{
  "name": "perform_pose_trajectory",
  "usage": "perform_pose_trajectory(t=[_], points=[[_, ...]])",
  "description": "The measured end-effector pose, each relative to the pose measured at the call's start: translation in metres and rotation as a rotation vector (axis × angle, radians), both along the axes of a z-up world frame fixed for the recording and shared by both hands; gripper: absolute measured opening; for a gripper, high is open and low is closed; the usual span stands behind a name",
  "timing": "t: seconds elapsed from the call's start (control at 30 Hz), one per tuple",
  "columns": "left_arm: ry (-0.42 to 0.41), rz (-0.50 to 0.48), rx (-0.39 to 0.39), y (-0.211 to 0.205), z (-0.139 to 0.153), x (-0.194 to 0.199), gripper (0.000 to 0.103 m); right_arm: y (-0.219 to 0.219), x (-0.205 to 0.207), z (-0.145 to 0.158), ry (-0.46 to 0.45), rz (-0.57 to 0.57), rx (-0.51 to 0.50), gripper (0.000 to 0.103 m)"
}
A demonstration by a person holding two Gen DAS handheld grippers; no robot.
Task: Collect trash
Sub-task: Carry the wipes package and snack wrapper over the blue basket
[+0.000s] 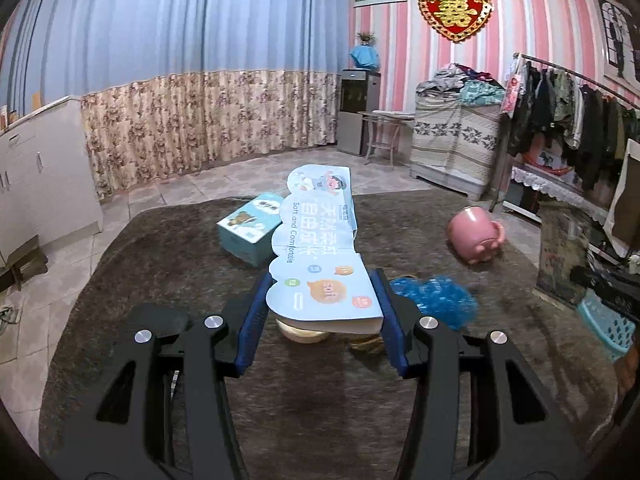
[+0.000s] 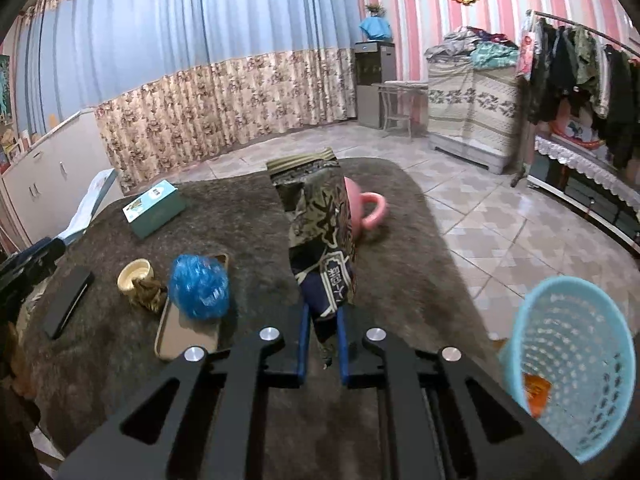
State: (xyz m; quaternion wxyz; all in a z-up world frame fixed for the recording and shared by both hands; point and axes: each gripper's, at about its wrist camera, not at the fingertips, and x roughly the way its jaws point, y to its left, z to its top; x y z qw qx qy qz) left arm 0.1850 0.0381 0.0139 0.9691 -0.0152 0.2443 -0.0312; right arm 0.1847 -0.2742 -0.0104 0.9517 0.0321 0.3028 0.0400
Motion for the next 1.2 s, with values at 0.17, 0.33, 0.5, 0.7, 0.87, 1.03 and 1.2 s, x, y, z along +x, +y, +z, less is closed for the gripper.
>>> perform_pose_trajectory(t=[0.17,0.33,0.5,0.7,0.87,1.03,1.2], points=[[-0.006,-0.041,-0.020,-0.021,0.005,-0.005,0.050,-0.026,-0.036,0.002,-0.007,-0.054,-0.003,0.012],[0.006,-0.090,-0.020,-0.049,0.002,-0.008,0.050,-0.063,-0.056,-0.004,-0.011,-0.122,0.024,0.012],[0.014,-0.126,-0.004,-0.077,-0.004,-0.011,0.050,-0.092,-0.057,-0.016,-0.002,-0.163,0.063,0.012],[0.014,-0.179,0.021,-0.116,-0.008,-0.009,0.050,-0.105,-0.055,-0.018,-0.011,-0.211,0.050,0.012],[-0.021,-0.239,0.023,-0.154,-0.001,-0.008,0.050,-0.127,-0.057,-0.015,-0.028,-0.285,0.038,0.012],[-0.047,-0.304,0.013,-0.198,0.005,-0.008,0.050,-0.169,-0.063,-0.014,-0.049,-0.381,0.075,0.012],[-0.066,-0.377,-0.002,-0.245,0.009,-0.008,0.050,-0.198,-0.068,-0.015,-0.063,-0.444,0.103,0.012]])
